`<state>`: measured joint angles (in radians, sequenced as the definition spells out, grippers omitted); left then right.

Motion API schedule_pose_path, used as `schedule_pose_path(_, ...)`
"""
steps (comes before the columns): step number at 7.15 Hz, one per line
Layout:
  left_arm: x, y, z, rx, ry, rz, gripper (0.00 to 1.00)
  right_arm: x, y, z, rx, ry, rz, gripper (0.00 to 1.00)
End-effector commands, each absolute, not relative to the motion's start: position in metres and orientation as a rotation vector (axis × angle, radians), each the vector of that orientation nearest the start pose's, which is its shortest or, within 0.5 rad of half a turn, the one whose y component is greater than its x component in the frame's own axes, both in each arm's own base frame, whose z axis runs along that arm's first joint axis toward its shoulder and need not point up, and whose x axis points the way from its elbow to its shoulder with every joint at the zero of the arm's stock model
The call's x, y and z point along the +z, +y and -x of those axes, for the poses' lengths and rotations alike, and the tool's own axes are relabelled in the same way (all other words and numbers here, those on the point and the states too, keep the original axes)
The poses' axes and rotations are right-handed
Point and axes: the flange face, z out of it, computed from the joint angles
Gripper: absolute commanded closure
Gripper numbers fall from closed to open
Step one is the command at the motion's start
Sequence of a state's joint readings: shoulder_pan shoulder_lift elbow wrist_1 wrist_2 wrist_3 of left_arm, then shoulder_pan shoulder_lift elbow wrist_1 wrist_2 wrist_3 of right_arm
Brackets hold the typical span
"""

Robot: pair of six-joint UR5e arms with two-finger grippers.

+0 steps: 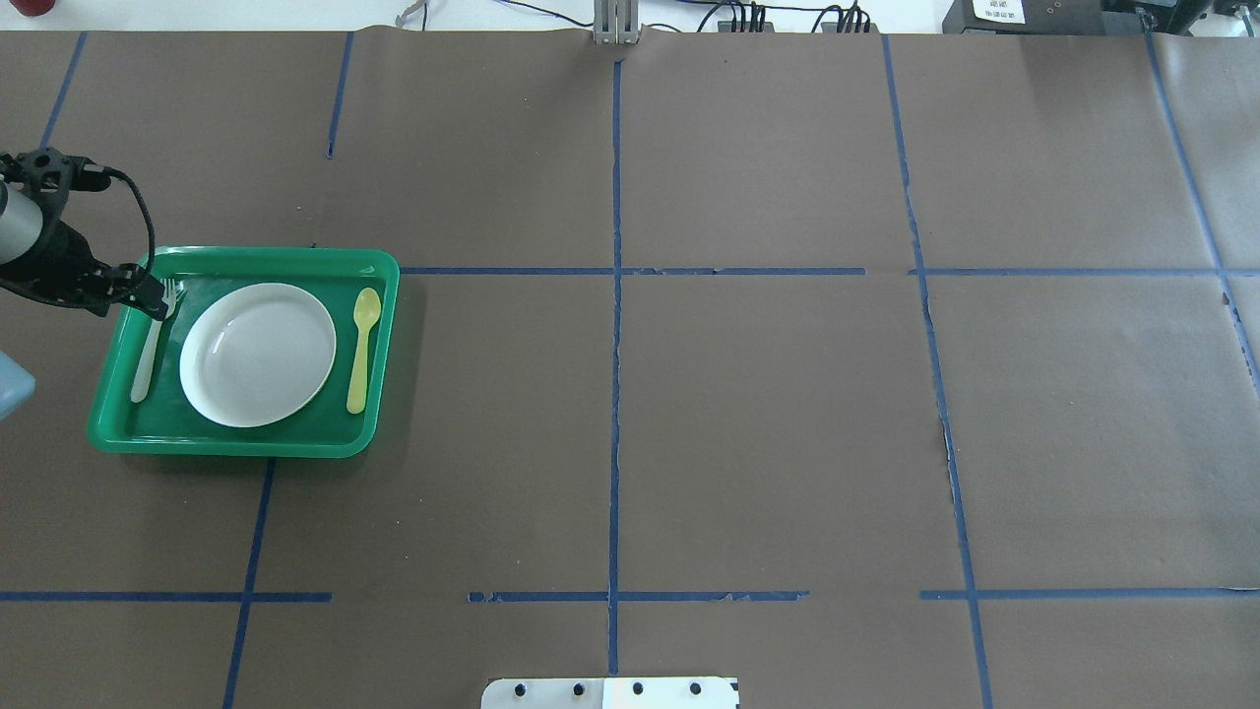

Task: Place fork
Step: 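Lower the fork onto the tray beside the plate, open, withdraw left gripper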

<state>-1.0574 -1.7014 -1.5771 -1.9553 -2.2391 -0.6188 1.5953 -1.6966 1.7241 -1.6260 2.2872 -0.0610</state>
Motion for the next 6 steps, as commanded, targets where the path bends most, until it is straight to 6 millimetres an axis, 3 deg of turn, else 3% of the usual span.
schedule_pose_path(1,0.567,-0.542,-0.135,0.106,0.784,-0.168,0.04,0.651,-0.435,-0.079,-0.025,-0.717,-0.004,0.0)
schedule_pose_path(2,0.586,-0.539,-0.101,0.14,0.751,-0.17,0.04,0.651,-0.435,-0.079,-0.025,-0.717,-0.004,0.0)
schedule_pose_path(4,0.609,-0.54,-0.005,0.175,0.687,-0.163,0.04,0.651,-0.435,-0.079,-0.025,-0.717,-0.004,0.0)
schedule_pose_path(5,0.621,-0.533,0.053,0.188,0.667,-0.171,0.04,0.651,-0.435,-0.079,-0.024,-0.717,-0.004,0.0)
schedule_pose_path(6,0.635,-0.526,0.087,0.206,0.699,-0.17,0.04,0.651,-0.435,-0.079,-0.025,-0.717,-0.004,0.0)
